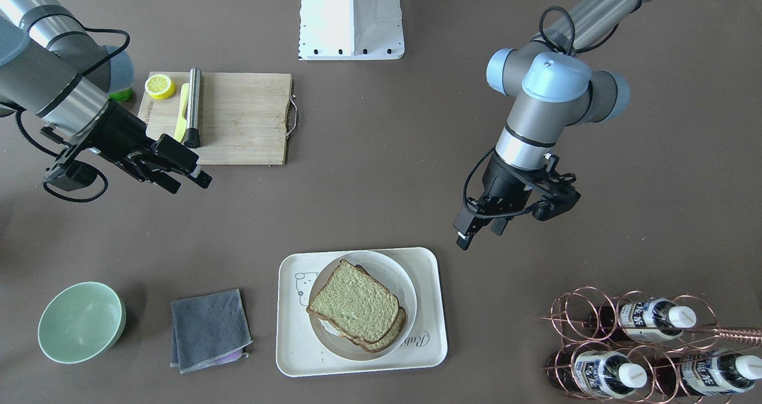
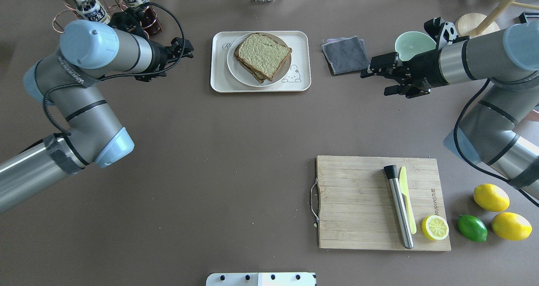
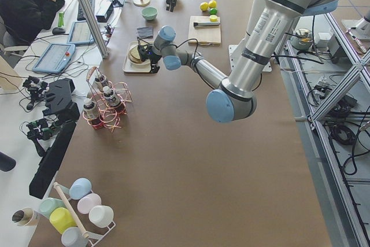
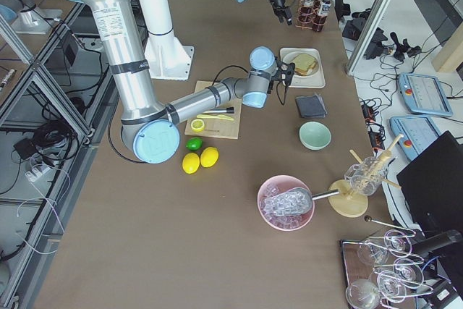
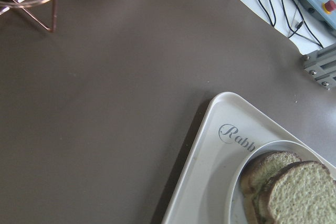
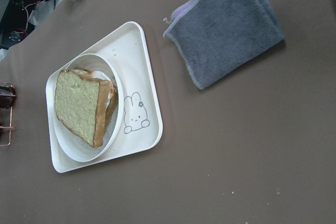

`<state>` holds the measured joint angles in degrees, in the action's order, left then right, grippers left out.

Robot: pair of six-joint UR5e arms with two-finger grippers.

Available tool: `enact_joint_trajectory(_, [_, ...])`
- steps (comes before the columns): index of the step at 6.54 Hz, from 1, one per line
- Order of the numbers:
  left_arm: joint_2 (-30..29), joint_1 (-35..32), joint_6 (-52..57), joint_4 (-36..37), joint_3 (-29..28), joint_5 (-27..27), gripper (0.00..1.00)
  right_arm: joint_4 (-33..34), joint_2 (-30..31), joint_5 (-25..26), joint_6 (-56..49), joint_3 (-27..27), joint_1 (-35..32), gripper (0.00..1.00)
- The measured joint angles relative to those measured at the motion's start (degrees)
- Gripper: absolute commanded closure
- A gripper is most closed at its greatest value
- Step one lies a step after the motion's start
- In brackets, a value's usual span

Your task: Make sandwich and place on tray

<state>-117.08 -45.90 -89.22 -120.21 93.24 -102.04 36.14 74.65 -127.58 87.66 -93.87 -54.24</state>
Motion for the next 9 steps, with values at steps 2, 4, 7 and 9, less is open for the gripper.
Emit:
enact_joint_trajectory(2, [11.2,-5.5,10.9,8.2,14.1,-5.0,0.03,11.2,2.8,-3.4,-15.7,-0.3,-7.6,0.01])
enact_joint_trajectory(4, [21.4,-15.6,25.9,9.4,19.7,-12.8,0.03,26.2,6.5,-2.4,-41.6,-0.6,-16.0,0.01])
enact_joint_trajectory(7, [29.5,-34.2,54.8,9.8,16.5,-27.8,0.03,51.4,8.1,2.8,-85.4,-1.0,-31.8,0.01])
enact_joint_trajectory(9, [30.2,-41.2,68.1,10.0,10.1,-35.3,0.03,61.2,9.3,-1.4,-99.3,-0.6,-39.0,0.01])
